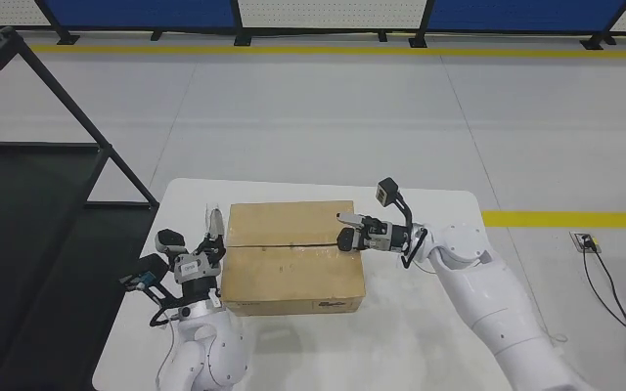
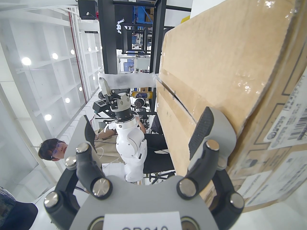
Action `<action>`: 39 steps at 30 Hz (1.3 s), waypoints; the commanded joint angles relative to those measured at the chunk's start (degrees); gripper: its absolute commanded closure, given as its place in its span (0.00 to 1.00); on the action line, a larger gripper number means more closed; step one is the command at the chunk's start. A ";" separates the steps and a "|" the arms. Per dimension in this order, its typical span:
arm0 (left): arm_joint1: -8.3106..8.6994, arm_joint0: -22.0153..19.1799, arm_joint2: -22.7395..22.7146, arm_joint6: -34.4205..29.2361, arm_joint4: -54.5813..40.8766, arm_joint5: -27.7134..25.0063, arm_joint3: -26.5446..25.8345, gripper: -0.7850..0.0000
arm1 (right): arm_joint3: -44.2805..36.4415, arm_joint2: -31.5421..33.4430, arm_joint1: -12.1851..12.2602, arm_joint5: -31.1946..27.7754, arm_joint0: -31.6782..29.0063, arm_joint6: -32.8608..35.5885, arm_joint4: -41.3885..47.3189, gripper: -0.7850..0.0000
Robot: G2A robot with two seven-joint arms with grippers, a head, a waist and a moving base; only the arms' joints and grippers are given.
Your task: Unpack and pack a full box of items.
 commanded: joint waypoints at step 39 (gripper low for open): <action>-1.74 -3.60 7.05 -5.59 15.04 -2.33 4.94 0.00 | 1.64 0.36 -0.14 0.37 0.38 0.73 0.10 0.00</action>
